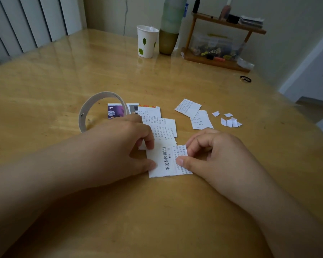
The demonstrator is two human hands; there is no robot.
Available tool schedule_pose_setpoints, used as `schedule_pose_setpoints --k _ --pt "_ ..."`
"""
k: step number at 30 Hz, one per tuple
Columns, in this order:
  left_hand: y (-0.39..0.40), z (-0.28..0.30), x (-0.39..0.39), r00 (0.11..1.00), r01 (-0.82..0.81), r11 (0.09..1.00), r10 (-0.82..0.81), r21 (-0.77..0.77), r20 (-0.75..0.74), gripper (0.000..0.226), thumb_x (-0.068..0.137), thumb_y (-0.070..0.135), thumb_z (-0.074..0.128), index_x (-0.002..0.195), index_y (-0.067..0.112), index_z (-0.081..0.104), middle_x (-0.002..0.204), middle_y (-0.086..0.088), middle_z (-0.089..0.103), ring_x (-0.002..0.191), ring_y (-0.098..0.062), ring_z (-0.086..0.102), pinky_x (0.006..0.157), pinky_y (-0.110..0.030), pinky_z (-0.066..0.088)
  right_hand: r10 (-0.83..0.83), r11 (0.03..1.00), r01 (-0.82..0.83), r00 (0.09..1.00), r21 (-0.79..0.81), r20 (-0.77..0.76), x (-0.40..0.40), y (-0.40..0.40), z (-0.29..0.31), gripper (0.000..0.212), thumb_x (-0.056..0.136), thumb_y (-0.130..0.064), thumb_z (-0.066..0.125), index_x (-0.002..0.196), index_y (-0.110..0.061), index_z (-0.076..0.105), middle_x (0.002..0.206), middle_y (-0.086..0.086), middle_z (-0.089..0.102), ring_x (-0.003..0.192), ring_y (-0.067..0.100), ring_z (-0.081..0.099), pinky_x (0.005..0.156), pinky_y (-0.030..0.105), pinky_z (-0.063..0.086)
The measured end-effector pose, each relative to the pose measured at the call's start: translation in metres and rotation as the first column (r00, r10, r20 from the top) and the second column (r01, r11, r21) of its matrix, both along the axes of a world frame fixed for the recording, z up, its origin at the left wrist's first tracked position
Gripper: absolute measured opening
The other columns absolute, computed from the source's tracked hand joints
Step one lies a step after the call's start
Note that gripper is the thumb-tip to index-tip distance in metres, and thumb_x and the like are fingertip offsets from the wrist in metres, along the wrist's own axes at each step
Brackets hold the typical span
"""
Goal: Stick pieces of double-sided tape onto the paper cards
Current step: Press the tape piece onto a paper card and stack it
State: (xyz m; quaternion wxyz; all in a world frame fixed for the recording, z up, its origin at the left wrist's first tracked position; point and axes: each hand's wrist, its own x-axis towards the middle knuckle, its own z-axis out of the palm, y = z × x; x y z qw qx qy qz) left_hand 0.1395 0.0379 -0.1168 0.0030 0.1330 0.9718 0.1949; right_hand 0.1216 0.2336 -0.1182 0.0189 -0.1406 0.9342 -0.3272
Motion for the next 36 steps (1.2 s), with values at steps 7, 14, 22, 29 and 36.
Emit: schedule_pose_setpoints --k 7,14,22,29,36 --pt "0.000 0.001 0.001 1.000 -0.007 1.000 0.006 -0.017 -0.030 0.028 0.071 0.056 0.058 0.091 0.044 0.044 0.086 0.020 0.041 0.078 0.008 0.043 0.065 -0.010 0.035 0.002 0.995 0.002 0.999 -0.095 0.040 0.004 0.004 0.003 0.018 0.070 -0.030 0.079 0.063 -0.025 0.064 0.083 -0.013 0.068 0.056 -0.003 0.051 0.058 0.014 0.044" --pt "-0.001 0.005 0.003 0.995 -0.076 0.981 0.087 0.177 -0.054 0.031 0.066 0.060 0.053 0.091 0.045 0.043 0.083 0.018 0.044 0.075 0.010 0.045 0.060 -0.010 0.035 0.034 0.899 0.018 0.993 -0.437 0.110 0.003 0.009 0.010 0.012 0.067 -0.016 0.078 0.073 -0.015 0.067 0.079 0.012 0.072 0.077 0.037 0.065 0.077 0.043 0.055" --pt "-0.002 0.013 0.005 0.984 -0.099 0.802 0.168 0.588 -0.063 0.040 0.051 0.068 0.049 0.067 0.036 0.067 0.057 0.014 0.048 0.052 -0.003 0.040 0.049 -0.014 0.034 0.066 0.711 -0.024 0.997 -0.703 0.032 0.002 0.008 0.018 0.015 0.054 -0.021 0.073 0.064 -0.011 0.069 0.077 0.008 0.074 0.069 0.013 0.069 0.065 0.017 0.054" --pt "-0.002 0.010 0.003 0.990 -0.079 0.772 0.133 0.631 -0.039 0.030 0.053 0.065 0.052 0.062 0.039 0.063 0.062 0.000 0.046 0.050 -0.006 0.036 0.048 -0.019 0.028 0.085 0.696 -0.023 0.995 -0.717 0.050 0.004 0.004 0.019 0.017 0.054 -0.020 0.074 0.062 -0.005 0.068 0.070 0.005 0.073 0.062 0.007 0.066 0.060 0.013 0.051" --pt "-0.001 0.008 0.003 0.992 -0.066 0.729 0.124 0.681 -0.037 0.027 0.074 0.054 0.064 0.060 0.030 0.063 0.057 0.008 0.042 0.048 -0.005 0.036 0.048 -0.015 0.030 0.015 0.725 0.014 0.999 -0.688 0.036 0.004 0.001 0.019 0.019 0.058 -0.027 0.082 0.058 -0.016 0.067 0.061 0.012 0.065 0.058 0.013 0.056 0.057 0.015 0.047"
